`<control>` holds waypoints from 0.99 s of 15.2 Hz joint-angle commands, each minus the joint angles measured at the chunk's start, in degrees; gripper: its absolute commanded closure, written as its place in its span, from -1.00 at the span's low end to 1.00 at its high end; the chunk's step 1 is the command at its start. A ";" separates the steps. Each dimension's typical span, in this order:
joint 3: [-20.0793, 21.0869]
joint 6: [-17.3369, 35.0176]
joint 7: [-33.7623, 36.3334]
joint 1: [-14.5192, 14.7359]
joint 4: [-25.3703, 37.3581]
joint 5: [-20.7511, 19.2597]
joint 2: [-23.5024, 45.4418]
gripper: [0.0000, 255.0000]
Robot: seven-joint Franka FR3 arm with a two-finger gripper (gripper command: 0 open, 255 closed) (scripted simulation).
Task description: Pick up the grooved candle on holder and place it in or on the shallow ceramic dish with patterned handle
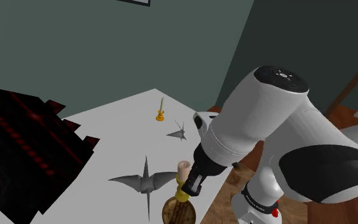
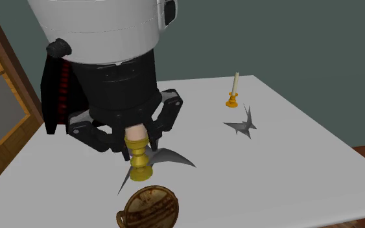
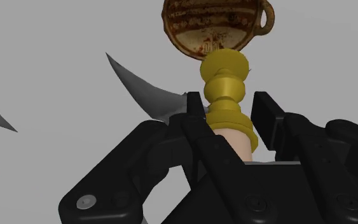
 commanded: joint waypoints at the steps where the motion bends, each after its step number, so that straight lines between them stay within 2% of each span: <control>1: 0.53 -2.41 1.42 2.17 -1.21 1.35 -3.46 1.00; 15: 4.81 9.79 2.78 2.87 -9.63 4.05 0.49 1.00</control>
